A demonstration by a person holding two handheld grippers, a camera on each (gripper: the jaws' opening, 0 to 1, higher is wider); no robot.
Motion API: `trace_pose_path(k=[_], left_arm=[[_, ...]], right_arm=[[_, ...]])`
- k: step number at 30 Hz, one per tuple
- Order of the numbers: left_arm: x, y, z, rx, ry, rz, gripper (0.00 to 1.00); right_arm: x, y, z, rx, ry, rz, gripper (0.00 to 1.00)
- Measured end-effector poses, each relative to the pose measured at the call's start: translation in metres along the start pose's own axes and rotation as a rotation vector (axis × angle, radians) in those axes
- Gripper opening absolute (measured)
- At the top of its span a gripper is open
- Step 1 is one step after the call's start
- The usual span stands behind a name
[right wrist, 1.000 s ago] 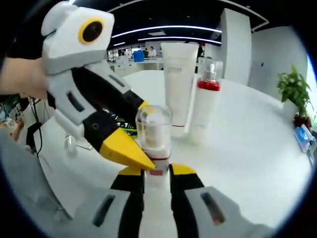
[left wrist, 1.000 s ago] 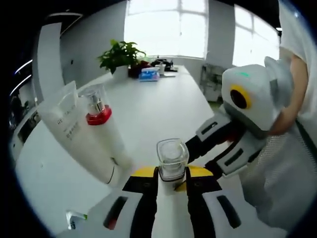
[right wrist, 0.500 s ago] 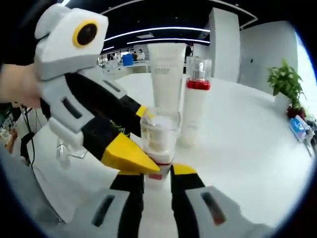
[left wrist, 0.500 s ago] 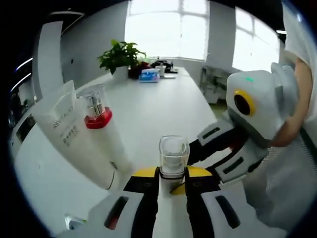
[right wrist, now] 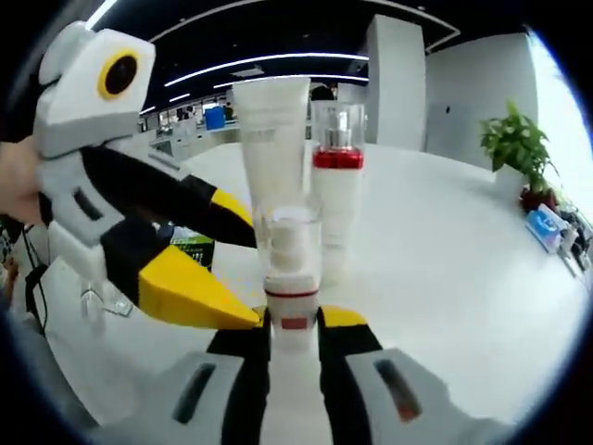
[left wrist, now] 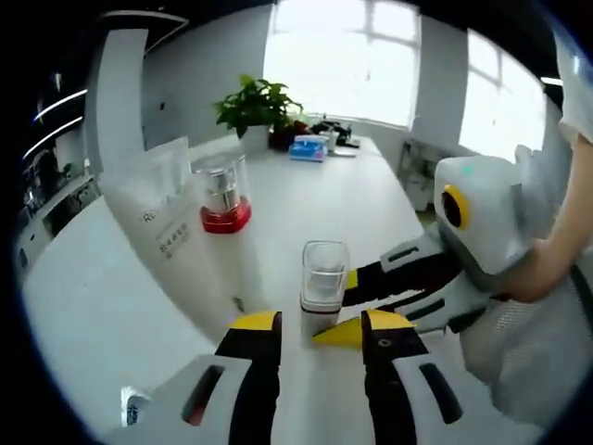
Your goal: Arrange the skincare products in the storage area until every visible bottle or jar stands upright without overlapping.
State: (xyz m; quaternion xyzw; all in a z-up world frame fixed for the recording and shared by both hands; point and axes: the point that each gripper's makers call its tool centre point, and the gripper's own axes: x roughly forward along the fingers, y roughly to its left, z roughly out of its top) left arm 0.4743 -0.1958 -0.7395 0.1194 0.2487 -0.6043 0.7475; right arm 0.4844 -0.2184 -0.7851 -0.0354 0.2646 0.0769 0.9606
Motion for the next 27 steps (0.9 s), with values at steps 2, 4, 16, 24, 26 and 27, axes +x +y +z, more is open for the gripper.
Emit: trace_pose_path(k=[2,4,16,24,26,27], left_arm=[[-0.004,0.002,-0.001,-0.022,-0.012,0.014,0.38],[-0.010,0.005,-0.004,-0.051,-0.017,0.037,0.40],[-0.051,0.001,-0.020,-0.160,-0.056,0.144,0.56],[-0.072,-0.015,-0.030,-0.216,-0.062,0.176,0.65],[-0.075,-0.019,-0.034,-0.227,-0.052,0.181,0.68],[-0.076,-0.020,-0.035,-0.231,-0.051,0.184,0.69]], right_arm=[[0.002,-0.002,0.001,-0.002,-0.001,-0.005,0.19],[0.004,-0.005,0.001,0.006,0.000,-0.013,0.19],[0.021,-0.023,0.001,0.031,0.013,-0.065,0.19],[0.029,-0.028,0.001,0.035,0.026,-0.082,0.19],[0.030,-0.029,0.001,0.033,0.028,-0.084,0.19],[0.031,-0.029,0.001,0.032,0.029,-0.082,0.19]])
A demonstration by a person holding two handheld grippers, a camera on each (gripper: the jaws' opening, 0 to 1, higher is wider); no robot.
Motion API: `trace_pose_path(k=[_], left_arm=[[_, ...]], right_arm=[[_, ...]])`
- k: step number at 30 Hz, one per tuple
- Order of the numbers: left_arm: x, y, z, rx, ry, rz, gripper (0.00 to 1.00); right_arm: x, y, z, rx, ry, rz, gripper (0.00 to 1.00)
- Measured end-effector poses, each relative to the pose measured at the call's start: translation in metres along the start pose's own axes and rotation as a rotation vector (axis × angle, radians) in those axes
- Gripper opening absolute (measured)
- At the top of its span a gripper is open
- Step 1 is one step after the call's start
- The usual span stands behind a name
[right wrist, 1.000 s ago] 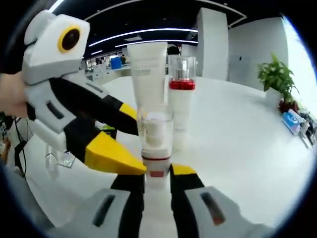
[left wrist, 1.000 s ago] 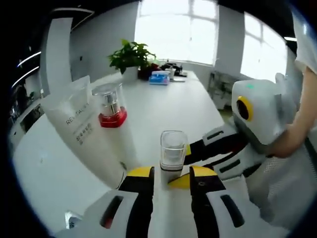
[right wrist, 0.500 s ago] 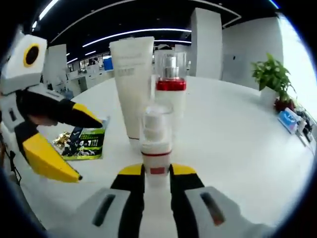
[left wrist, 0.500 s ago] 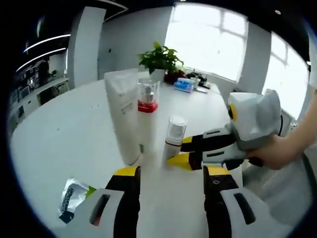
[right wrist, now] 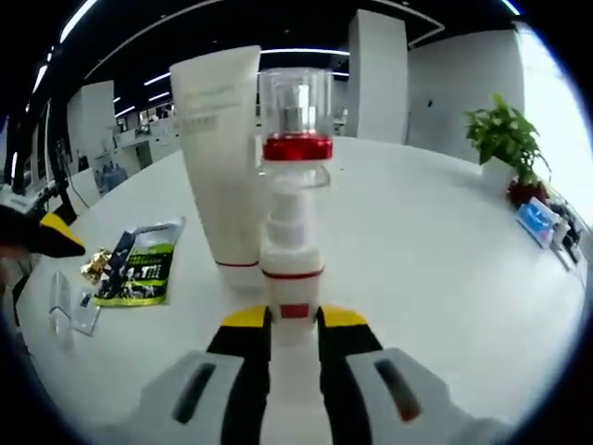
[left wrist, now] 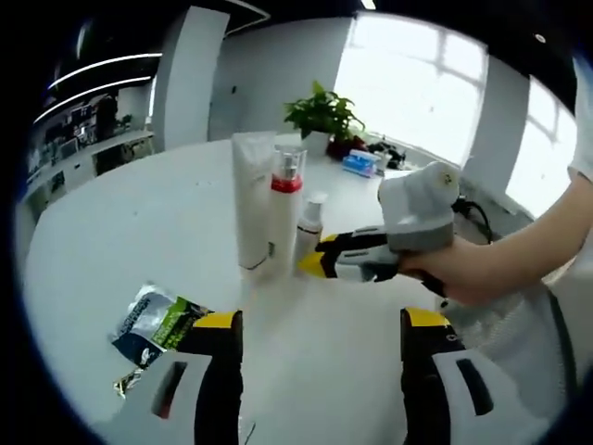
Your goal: Arrange the skincare products in the storage area until every visible bottle or jar stands upright without overlapping.
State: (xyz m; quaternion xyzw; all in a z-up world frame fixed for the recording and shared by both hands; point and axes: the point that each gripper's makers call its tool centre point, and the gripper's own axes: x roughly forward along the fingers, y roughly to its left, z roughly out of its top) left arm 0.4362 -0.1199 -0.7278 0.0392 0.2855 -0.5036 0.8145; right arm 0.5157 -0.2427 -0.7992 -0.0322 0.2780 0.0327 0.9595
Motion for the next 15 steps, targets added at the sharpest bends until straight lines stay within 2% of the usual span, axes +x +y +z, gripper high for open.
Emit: trace_pose_path(k=[9,15], left_arm=[[-0.0048,-0.0061,-0.0072,-0.014,0.011,-0.001,0.73],[-0.0058,-0.0021,-0.0074,-0.012,0.017,0.006,0.74]], right_arm=[[0.0029,-0.0019,0.0007,0.006,0.003,-0.010,0.19],[0.0039,-0.0018,-0.0012,-0.006,0.013,-0.011,0.19]])
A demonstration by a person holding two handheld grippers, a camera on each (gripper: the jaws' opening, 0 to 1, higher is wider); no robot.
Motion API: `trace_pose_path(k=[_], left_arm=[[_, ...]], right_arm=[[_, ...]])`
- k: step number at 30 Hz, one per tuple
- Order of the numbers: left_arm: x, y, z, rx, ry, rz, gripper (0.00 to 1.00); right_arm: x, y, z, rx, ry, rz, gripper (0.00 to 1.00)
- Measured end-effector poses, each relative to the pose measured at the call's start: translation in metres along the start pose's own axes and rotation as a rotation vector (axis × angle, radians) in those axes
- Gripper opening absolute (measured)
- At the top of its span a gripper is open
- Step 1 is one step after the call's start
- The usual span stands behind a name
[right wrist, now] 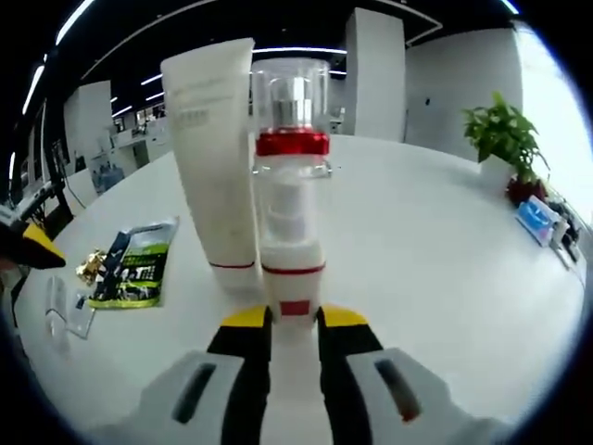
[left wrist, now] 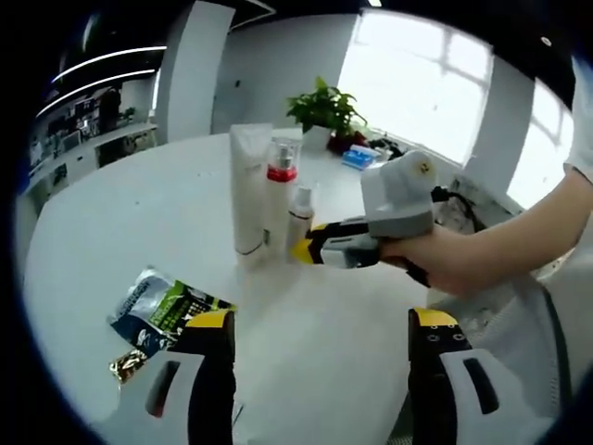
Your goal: Arrange the skincare products in the storage area until every visible bottle or jar stands upright without overlapping.
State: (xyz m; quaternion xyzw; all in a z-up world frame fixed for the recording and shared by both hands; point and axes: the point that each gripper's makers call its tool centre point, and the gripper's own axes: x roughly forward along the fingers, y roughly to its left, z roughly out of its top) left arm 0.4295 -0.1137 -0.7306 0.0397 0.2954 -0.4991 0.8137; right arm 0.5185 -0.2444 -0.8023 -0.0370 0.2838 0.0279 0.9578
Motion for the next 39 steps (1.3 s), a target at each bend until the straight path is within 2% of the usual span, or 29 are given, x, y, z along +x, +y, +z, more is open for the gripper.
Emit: trace_pose_path(k=[6,16,25,35,39], left_arm=[[-0.001,0.002,-0.001,0.004,0.007,0.008,0.75],[-0.002,0.001,-0.005,0.002,0.014,0.012,0.76],[-0.009,0.001,-0.008,-0.012,0.010,0.035,0.80],[-0.023,0.004,-0.017,-0.065,-0.006,0.086,0.87],[-0.030,0.004,-0.020,-0.082,-0.015,0.105,0.89]], right_arm=[[0.000,0.002,-0.011,0.012,0.021,0.009,0.20],[-0.007,0.007,-0.019,0.017,0.040,0.034,0.31],[-0.020,0.006,-0.016,-0.001,0.033,0.063,0.37],[-0.047,0.015,-0.008,-0.027,0.001,0.128,0.47],[-0.058,0.016,-0.002,-0.010,-0.020,0.148,0.52]])
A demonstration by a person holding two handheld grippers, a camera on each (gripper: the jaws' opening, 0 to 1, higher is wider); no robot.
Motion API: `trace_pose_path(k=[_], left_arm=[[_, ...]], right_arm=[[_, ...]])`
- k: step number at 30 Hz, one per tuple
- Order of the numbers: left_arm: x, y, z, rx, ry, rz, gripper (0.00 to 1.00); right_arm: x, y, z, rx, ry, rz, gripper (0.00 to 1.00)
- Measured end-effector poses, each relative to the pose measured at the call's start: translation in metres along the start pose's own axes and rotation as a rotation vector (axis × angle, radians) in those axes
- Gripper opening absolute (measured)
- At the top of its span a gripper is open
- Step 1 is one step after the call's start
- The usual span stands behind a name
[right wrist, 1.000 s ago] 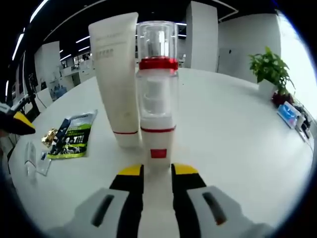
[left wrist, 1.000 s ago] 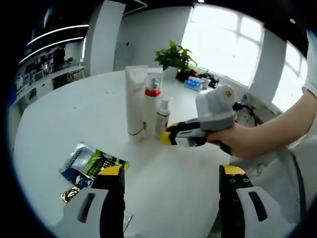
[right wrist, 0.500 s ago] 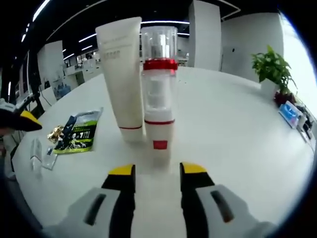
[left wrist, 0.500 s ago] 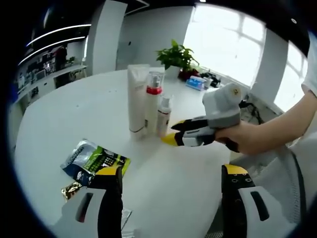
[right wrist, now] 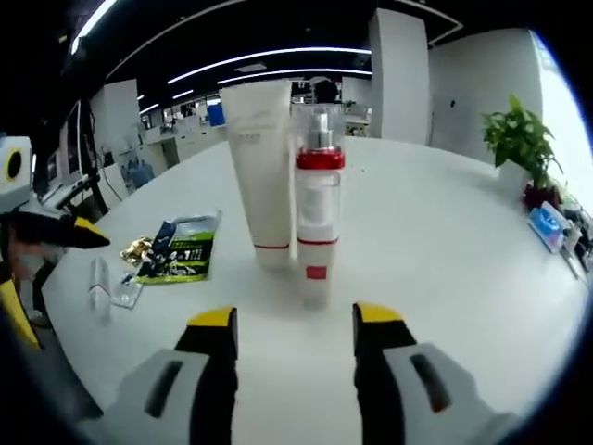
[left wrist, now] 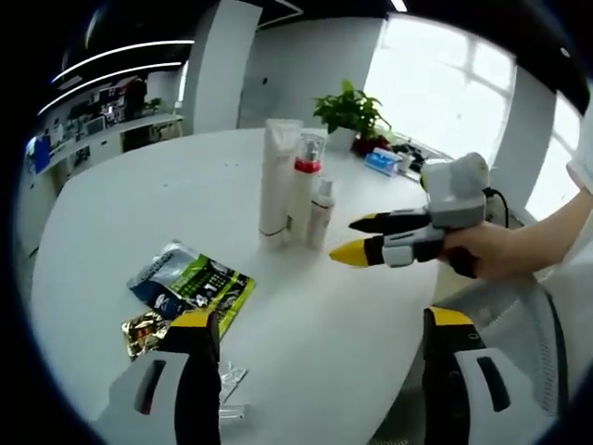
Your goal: Arrange the skincare products in the storage area until every visible bottle or jar stands upright without overlapping.
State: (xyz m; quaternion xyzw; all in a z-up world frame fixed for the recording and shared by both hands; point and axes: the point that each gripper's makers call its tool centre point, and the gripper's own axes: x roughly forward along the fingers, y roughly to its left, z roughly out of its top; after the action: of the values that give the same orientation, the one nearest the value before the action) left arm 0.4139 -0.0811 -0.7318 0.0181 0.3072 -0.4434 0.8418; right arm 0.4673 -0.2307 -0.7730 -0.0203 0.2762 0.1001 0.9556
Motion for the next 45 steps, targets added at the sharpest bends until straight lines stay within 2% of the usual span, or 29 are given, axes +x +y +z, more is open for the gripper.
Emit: trace_pose_path(k=[4,9,14,24,34,37,45], left_arm=[[-0.007,0.002,-0.003,-0.015,-0.012,0.019,0.92],[-0.013,0.005,-0.007,-0.032,-0.014,0.044,0.94],[-0.023,0.007,-0.011,-0.045,-0.019,0.069,0.96],[-0.042,0.008,-0.023,-0.077,-0.026,0.114,0.97],[-0.062,0.007,-0.029,-0.090,-0.038,0.154,0.97],[-0.068,0.007,-0.029,-0.095,-0.044,0.168,0.97],[-0.083,0.001,-0.035,-0.107,-0.050,0.206,0.97]], right_arm=[[-0.009,0.007,0.007,0.011,-0.021,0.038,0.60],[-0.019,0.020,0.013,0.015,-0.033,0.122,0.74],[-0.033,0.027,0.019,0.012,-0.055,0.174,0.80],[-0.059,0.029,0.020,0.011,-0.067,0.213,0.83],[-0.080,0.026,0.014,0.035,-0.066,0.212,0.83],[-0.086,0.025,0.021,0.046,-0.092,0.208,0.83],[-0.099,0.034,0.024,0.005,-0.106,0.226,0.82]])
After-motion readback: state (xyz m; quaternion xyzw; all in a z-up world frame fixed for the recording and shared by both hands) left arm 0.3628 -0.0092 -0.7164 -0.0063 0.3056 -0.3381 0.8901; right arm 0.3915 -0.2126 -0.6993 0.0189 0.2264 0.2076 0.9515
